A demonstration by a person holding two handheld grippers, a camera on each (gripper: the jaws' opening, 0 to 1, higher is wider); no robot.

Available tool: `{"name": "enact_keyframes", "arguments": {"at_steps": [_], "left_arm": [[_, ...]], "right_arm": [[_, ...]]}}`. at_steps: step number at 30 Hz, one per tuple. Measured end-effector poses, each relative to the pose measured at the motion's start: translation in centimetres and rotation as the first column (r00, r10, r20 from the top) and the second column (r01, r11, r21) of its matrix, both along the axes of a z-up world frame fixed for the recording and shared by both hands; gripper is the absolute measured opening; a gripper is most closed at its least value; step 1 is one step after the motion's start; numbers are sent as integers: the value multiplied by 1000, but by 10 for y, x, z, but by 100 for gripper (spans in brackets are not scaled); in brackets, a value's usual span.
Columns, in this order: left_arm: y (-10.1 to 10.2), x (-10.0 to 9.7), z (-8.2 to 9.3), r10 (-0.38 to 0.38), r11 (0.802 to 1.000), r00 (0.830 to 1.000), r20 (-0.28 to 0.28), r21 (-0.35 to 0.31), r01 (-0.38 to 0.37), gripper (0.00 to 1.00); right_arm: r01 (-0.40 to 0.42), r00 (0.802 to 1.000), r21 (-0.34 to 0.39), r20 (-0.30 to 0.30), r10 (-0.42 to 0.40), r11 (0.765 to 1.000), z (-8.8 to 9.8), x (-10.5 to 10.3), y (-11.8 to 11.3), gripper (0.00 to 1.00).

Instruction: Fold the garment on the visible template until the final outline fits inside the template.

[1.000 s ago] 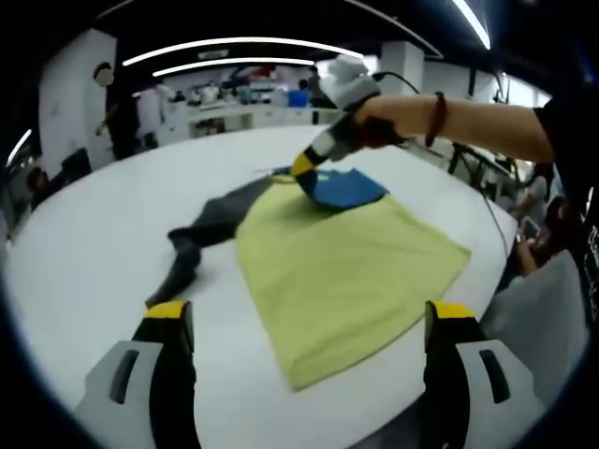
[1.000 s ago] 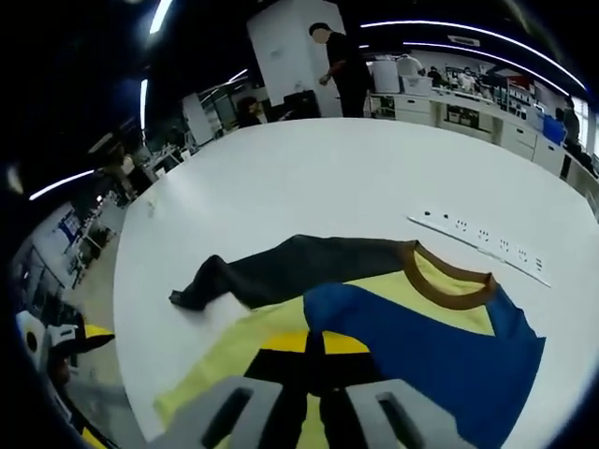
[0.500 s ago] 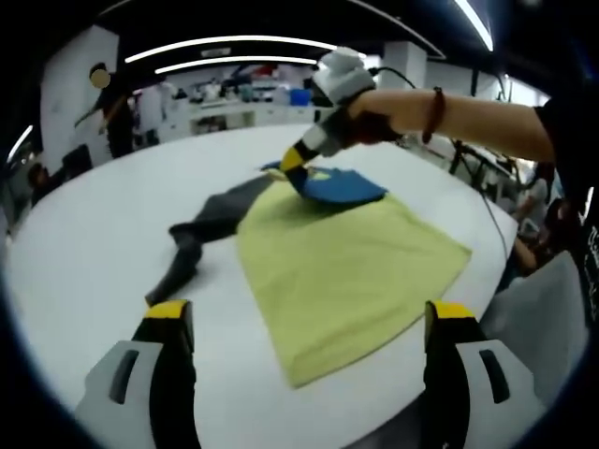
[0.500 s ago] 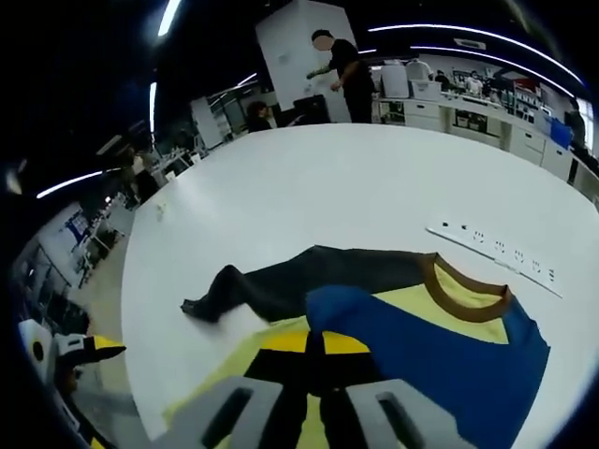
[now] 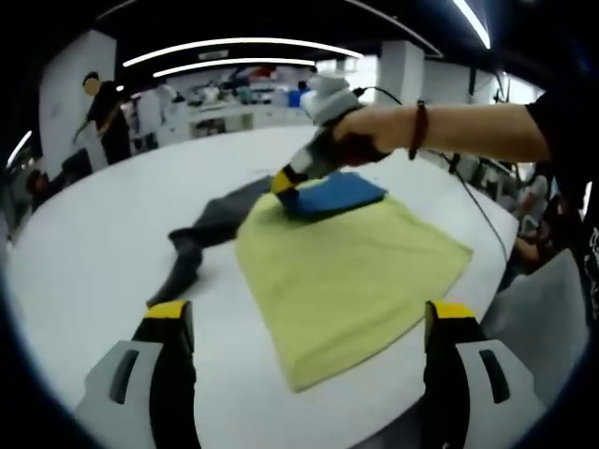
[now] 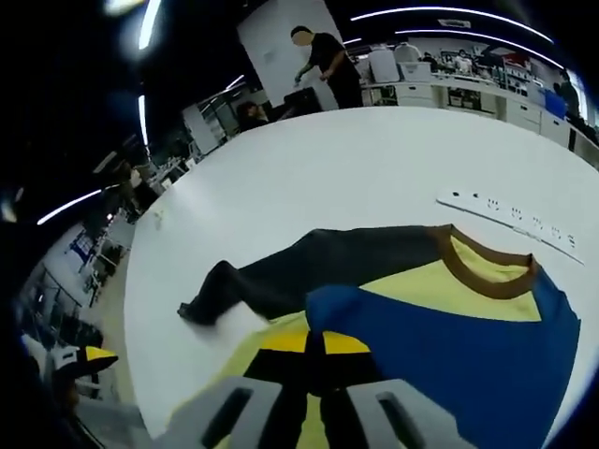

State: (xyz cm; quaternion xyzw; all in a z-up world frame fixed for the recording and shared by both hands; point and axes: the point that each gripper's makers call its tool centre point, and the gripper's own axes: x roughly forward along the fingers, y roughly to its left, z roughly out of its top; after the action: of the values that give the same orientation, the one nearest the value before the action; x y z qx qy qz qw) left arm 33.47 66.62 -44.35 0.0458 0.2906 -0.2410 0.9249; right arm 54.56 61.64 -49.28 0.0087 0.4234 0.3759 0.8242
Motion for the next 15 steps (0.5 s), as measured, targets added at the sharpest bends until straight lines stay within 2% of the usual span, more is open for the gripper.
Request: {"name": "enact_keyframes", "arguments": {"at_steps": [4, 7, 15], "left_arm": [[-1, 1, -2, 0, 1000, 1000, -4, 2, 0, 99], [-1, 1, -4, 1, 1000, 1000, -6, -4, -1, 99], [-3, 1, -4, 0, 1000, 1000, -12, -5, 0, 99]], "right_arm": [[-19, 1000, -32, -17, 19, 999, -16, -3, 0, 0], [-10, 999, -29, -34, 9, 1000, -23, -4, 1, 1], [11, 997, 9, -75, -10, 1000, -25, -7, 8, 7]]}}
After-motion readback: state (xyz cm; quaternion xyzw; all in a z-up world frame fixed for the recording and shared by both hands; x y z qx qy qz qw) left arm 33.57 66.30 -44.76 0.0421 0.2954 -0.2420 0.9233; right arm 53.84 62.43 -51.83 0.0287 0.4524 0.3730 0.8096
